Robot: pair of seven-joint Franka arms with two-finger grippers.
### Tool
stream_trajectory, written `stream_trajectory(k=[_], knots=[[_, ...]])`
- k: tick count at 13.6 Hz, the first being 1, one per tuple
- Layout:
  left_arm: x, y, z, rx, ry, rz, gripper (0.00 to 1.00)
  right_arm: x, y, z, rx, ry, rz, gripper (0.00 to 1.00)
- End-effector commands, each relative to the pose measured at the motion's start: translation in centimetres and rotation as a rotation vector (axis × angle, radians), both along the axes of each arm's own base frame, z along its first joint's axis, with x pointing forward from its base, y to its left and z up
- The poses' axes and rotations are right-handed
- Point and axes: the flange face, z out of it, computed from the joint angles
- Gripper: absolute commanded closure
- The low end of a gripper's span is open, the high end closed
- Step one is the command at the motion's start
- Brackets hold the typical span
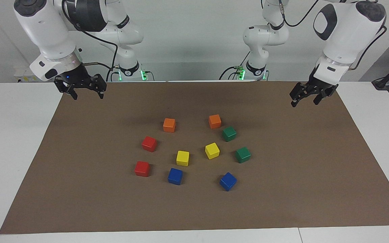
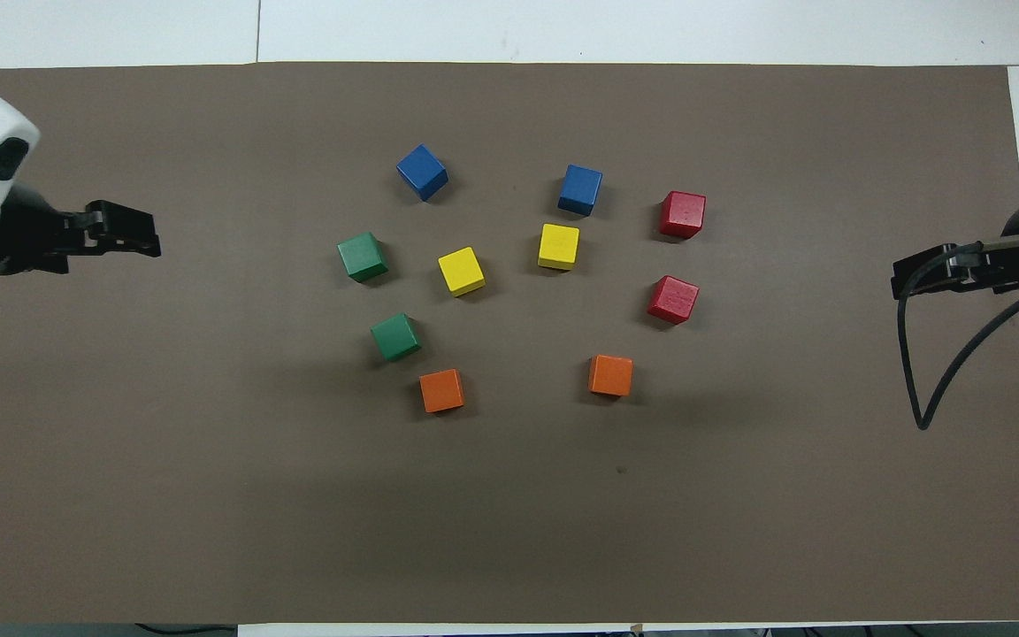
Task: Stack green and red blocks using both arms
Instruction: 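Reach the left gripper toward the nearer green block, then grasp the green block with the left gripper while the right gripper reaches the red block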
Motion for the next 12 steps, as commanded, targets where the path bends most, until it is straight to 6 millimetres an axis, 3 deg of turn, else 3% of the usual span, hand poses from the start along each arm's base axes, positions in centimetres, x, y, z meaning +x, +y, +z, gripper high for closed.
stream_trajectory(k=[1,2,5,7,8,10,12], knots=[[-0.4,-9.4,-7.1,-0.004,-0.013,0.136,0.0,-0.4,-0.4,0.0,0.002,-0.009,0.016,0.0],[-0.5,-12.2,-9.4,-0.01,-0.011,0.175,0.0,-0.5,-0.4,-0.1,0.002,-0.007,0.016,0.0],[-2.2,-16.4,-16.3,0.003,0.002,0.112,0.0,-0.9,-0.4,-0.9,0.003,0.002,0.019,0.0],[-3.6,-16.4,-19.7,0.02,0.005,0.099,0.0,-1.4,0.5,-2.5,0.008,-0.036,0.011,0.0],[-3.9,-16.6,-20.8,0.023,0.016,0.139,0.0,-1.6,1.5,-3.6,0.01,-0.072,-0.027,0.0],[-4.4,-19.2,-23.8,0.077,0.006,0.174,0.0,-1.6,5.3,-6.4,0.015,-0.101,-0.17,0.0],[-4.1,-19.5,-24.3,0.07,-0.022,0.206,0.0,0.1,8.9,-10.3,0.011,-0.094,-0.277,0.0]])
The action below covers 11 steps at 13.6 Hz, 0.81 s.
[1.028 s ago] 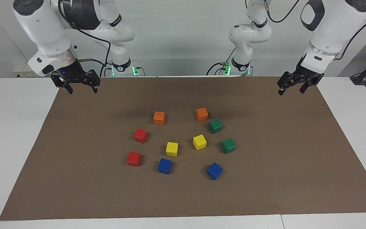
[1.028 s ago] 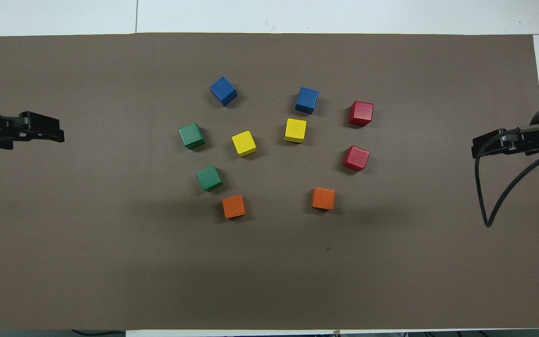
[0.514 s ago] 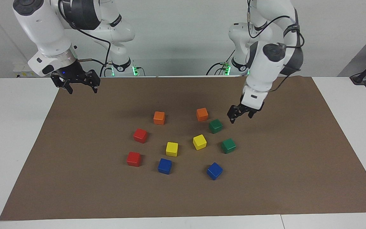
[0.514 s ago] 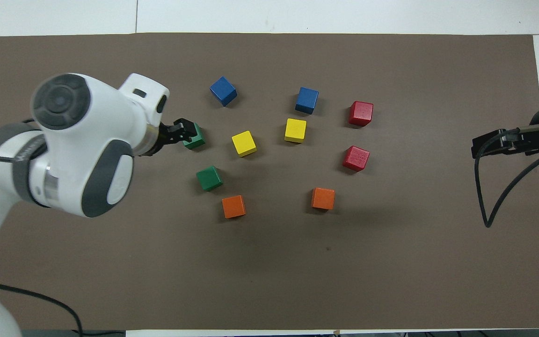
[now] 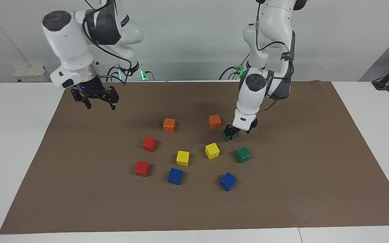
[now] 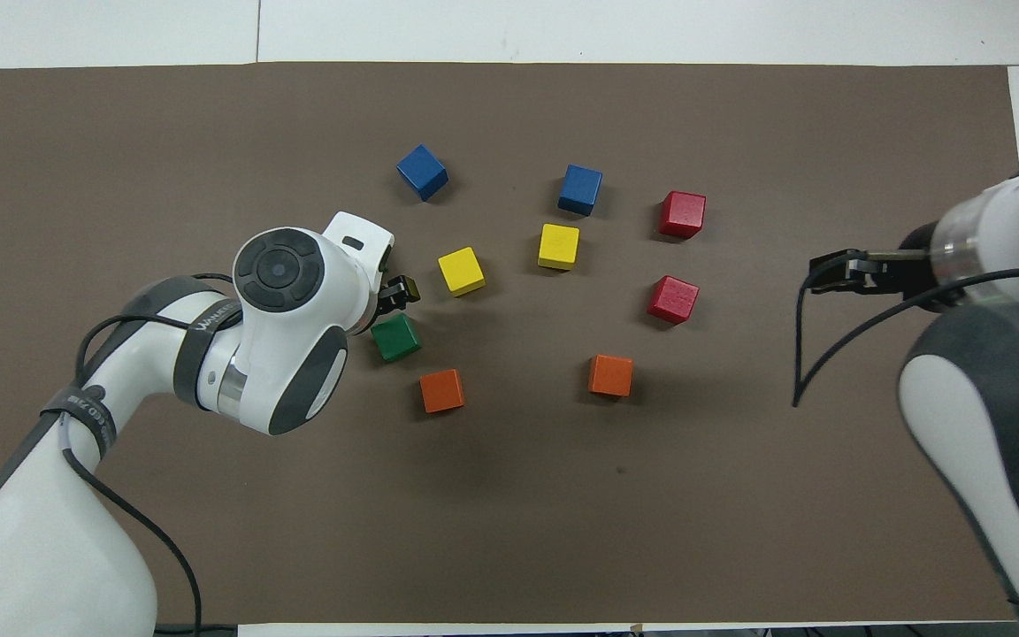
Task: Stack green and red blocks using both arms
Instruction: 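Grasp the green block with the left gripper while the right gripper reaches the red block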
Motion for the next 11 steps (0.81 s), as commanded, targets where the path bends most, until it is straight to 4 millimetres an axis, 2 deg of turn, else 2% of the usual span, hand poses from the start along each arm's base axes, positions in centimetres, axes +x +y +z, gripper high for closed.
stream_trajectory(k=[1,3,6,7,8,9,10,11], knots=[[0.0,-0.6,-0.8,0.011,-0.035,0.026,0.0,1.5,4.2,-5.1,0.007,-0.015,-0.124,0.0],[-0.1,-0.7,-1.2,0.004,-0.042,0.055,0.0,2.8,6.5,-8.4,0.029,-0.029,-0.184,0.0],[-1.7,-1.0,-2.7,0.016,-0.018,0.044,0.0,4.1,9.3,-12.6,0.07,-0.05,-0.256,0.0],[-2.3,-1.0,-3.3,0.015,-0.015,0.063,0.12,4.5,9.4,-13.8,0.07,-0.057,-0.263,0.0],[-2.5,-1.8,-3.2,0.001,-0.031,0.093,0.53,4.6,9.6,-14.7,0.068,-0.053,-0.263,0.0],[-2.5,-1.7,-3.1,0.004,-0.026,0.122,1.0,4.7,9.6,-15.3,0.065,-0.051,-0.264,0.0],[-2.7,-1.5,-3.2,0.015,-0.013,0.122,1.0,4.6,9.6,-15.9,0.064,-0.045,-0.262,0.0],[-2.4,-0.4,-2.9,0.043,0.012,0.099,1.0,4.5,9.5,-16.6,0.059,-0.035,-0.262,0.0]])
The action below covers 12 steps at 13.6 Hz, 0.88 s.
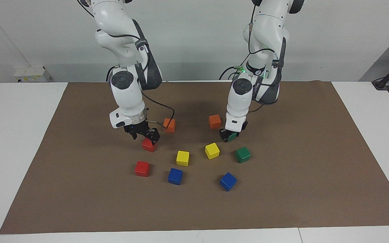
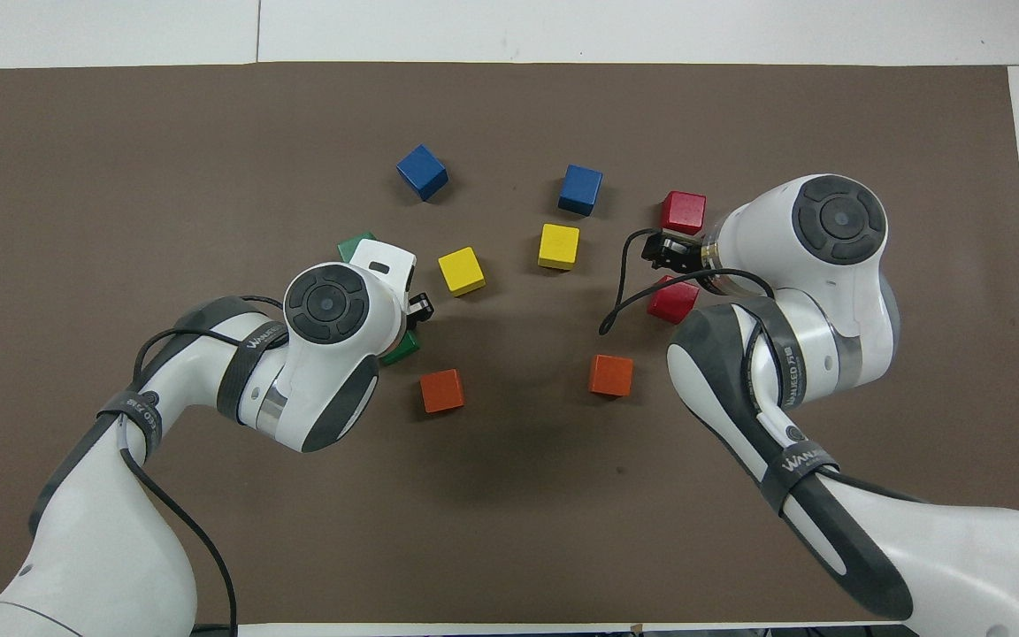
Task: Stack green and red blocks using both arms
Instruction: 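Grasp the green block with the left gripper while the right gripper reaches the red block, then place the green block near the left arm while the right gripper grasps the red block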
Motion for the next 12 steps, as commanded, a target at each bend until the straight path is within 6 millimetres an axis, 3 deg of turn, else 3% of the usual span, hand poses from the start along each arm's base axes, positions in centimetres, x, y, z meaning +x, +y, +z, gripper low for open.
stream_trajectory(k=[1,2,3,6,8,9,12], knots=[[0.9,4.8,2.4,0.059,0.03,-0.089,1.0,-0.4,-0.1,-1.3,0.01,0.01,-0.02,0.0],[2.4,10.7,3.9,0.074,0.072,-0.193,1.0,-0.6,-0.1,-1.8,0.013,0.0,-0.021,0.0],[3.5,14.9,5.0,0.074,0.109,-0.288,1.0,-0.9,0.5,-2.5,0.011,0.001,-0.011,0.0],[6.6,25.4,5.8,0.066,0.052,-0.466,1.0,-0.8,1.1,-4.3,0.009,-0.002,-0.002,0.0],[7.4,29.0,4.8,0.071,0.026,-0.515,1.0,-0.8,1.0,-4.8,0.006,0.002,0.006,0.0],[7.8,30.5,3.4,0.07,0.017,-0.505,1.0,-0.8,1.0,-4.8,0.005,0.002,0.007,0.0],[8.4,30.6,1.2,0.068,0.001,-0.506,1.0,-0.8,1.0,-6.0,0.0,0.015,0.002,0.0]])
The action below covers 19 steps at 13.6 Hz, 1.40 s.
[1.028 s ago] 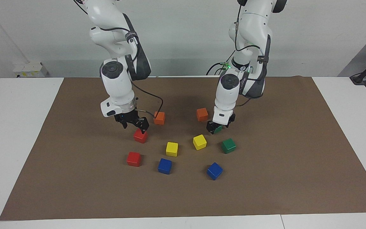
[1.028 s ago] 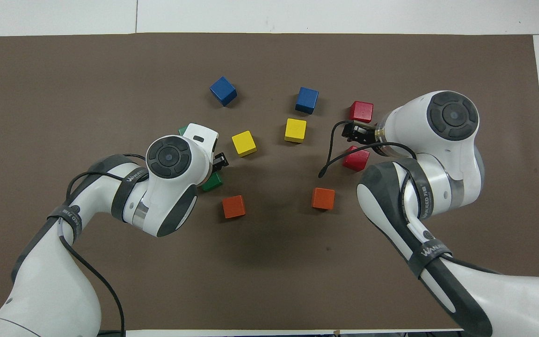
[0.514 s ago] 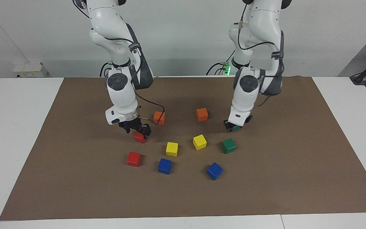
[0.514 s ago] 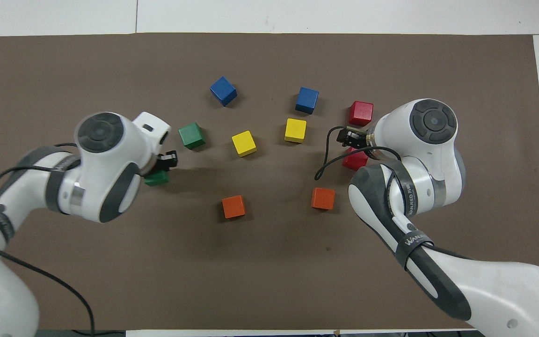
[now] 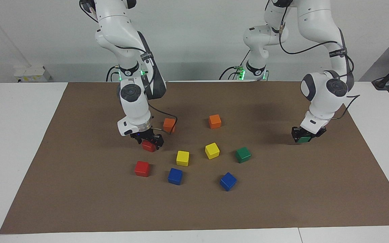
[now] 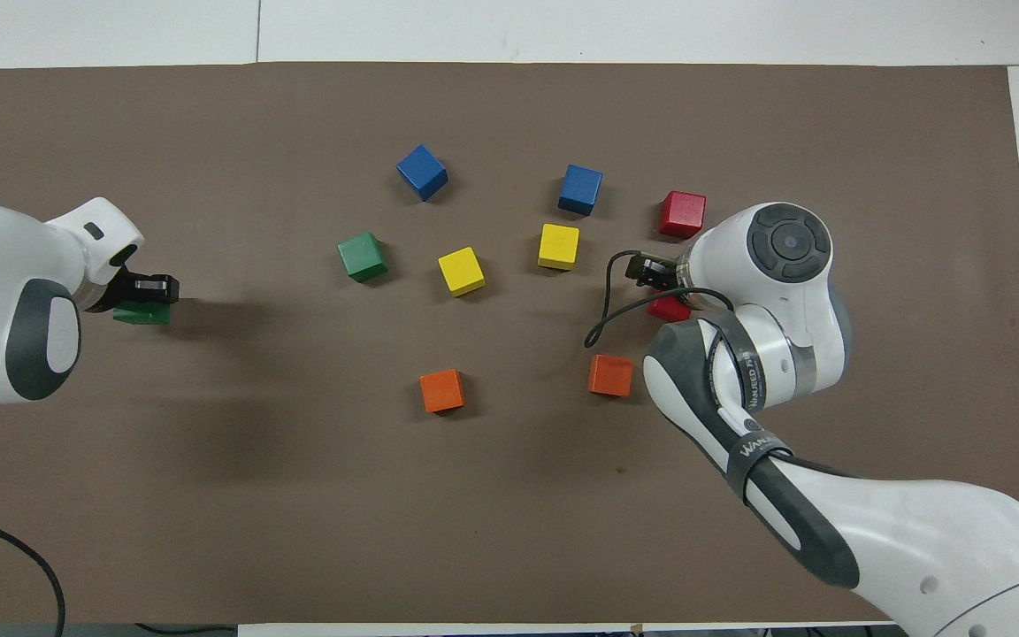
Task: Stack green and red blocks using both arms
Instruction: 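Place the green block near the left arm while the right gripper grasps the red block, then reach the left gripper to the other green block while the right gripper places red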
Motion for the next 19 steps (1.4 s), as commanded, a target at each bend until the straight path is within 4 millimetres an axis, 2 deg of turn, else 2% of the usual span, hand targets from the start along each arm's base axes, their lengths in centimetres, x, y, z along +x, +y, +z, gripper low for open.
stream_trajectory(k=[1,2,3,4,5,6,7,9,10,11,13,14,15,16,17,19], knots=[[0.6,-0.5,-1.1,-0.007,-0.018,-0.018,1.0,0.1,0.1,-0.7,0.015,-0.019,-0.017,0.0],[0.5,-0.4,-1.2,-0.016,-0.018,-0.009,1.0,-0.1,0.0,-0.9,0.015,-0.019,-0.016,0.1],[0.4,-0.5,-1.4,-0.017,-0.018,-0.01,1.0,-0.1,0.0,-1.0,0.014,-0.019,-0.014,0.27],[0.3,-0.4,-1.4,-0.017,-0.015,-0.009,0.89,-0.2,0.0,-1.1,0.014,-0.018,-0.011,0.55],[0.4,-0.3,-1.3,-0.016,-0.015,-0.007,0.01,-0.2,0.0,-1.1,0.013,-0.016,-0.01,0.84],[0.6,-0.2,-0.8,-0.016,-0.021,-0.004,0.0,-0.2,0.0,-1.1,0.013,-0.013,-0.011,1.0],[1.4,-0.3,0.7,-0.014,-0.035,0.004,0.0,-0.2,0.0,-1.0,0.012,-0.01,-0.011,1.0],[4.9,-1.6,5.9,-0.068,0.002,0.089,0.0,-0.2,-0.1,-0.8,0.011,-0.007,-0.005,1.0],[7.1,-5.0,8.1,-0.107,0.016,0.177,0.0,-0.2,-0.5,0.1,0.009,-0.004,0.037,1.0],[8.2,-9.0,9.6,-0.119,-0.005,0.272,0.0,-0.2,-1.6,1.9,0.004,0.01,0.097,1.0],[7.8,-16.7,8.3,-0.137,-0.03,0.386,0.0,-0.3,-6.8,6.0,0.004,0.024,0.172,1.0],[7.9,-19.3,7.5,-0.142,-0.081,0.423,0.0,-0.5,-9.8,7.6,0.005,0.038,0.19,1.0],[7.3,-22.0,6.1,-0.131,-0.11,0.449,0.0,-0.8,-12.8,8.3,0.007,0.061,0.22,1.0],[6.5,-23.4,4.1,-0.114,-0.114,0.462,0.0,-1.0,-16.1,8.0,0.009,0.067,0.237,1.0],[5.9,-23.7,3.1,-0.104,-0.11,0.454,0.0,-1.1,-19.1,7.7,0.007,0.055,0.244,1.0],[5.5,-23.7,2.4,-0.099,-0.102,0.45,0.0,-1.5,-22.8,6.0,0.005,0.048,0.215,1.0]])
